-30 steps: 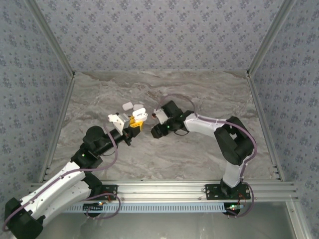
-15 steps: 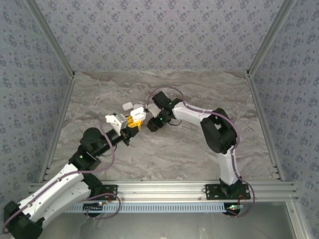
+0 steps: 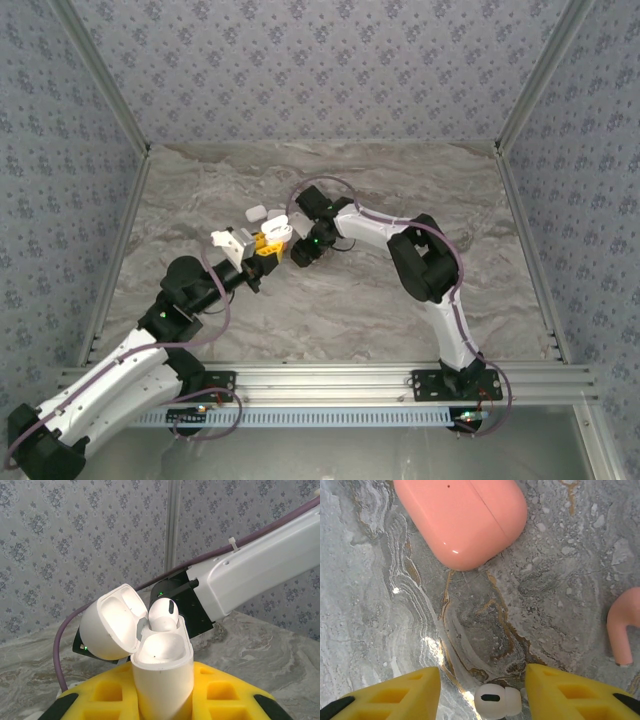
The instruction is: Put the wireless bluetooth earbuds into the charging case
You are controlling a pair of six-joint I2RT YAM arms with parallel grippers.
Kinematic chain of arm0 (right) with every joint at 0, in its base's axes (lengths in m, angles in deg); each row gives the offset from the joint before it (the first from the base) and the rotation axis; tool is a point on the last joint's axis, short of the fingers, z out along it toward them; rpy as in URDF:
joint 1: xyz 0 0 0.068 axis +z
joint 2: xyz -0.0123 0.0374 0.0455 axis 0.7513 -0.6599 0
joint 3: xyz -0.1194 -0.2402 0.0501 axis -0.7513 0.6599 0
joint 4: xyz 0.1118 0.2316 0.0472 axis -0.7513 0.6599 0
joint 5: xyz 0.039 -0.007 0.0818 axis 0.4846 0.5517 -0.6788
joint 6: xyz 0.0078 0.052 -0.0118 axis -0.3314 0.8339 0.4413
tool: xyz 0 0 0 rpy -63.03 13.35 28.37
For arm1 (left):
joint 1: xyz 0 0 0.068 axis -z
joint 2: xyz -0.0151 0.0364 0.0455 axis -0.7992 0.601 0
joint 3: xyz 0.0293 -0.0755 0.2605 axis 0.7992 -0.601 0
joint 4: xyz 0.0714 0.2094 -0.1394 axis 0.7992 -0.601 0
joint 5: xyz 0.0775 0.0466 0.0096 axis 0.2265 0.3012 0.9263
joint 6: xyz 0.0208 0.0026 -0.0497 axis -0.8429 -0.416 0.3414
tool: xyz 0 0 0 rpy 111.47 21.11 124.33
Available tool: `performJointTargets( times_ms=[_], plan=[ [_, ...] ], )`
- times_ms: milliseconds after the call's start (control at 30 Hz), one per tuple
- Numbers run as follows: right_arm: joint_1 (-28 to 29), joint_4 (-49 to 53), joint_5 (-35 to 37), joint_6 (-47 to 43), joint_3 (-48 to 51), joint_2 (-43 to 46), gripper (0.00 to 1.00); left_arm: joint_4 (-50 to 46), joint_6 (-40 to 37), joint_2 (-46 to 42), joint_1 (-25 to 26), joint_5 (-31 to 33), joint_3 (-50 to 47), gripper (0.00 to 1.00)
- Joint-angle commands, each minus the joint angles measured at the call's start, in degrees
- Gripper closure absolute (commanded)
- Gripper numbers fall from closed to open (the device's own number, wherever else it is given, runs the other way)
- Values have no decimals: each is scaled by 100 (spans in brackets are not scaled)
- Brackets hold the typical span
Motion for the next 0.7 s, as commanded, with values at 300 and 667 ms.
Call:
performJointTargets(
  times_ms=[300, 667],
  plan=[
    [62, 344, 80, -223, 264, 193, 52, 54, -40, 48, 40, 57, 50, 98],
    [92, 430, 152, -249, 411, 298, 59, 57, -63, 168, 44, 49, 108, 98]
  ],
)
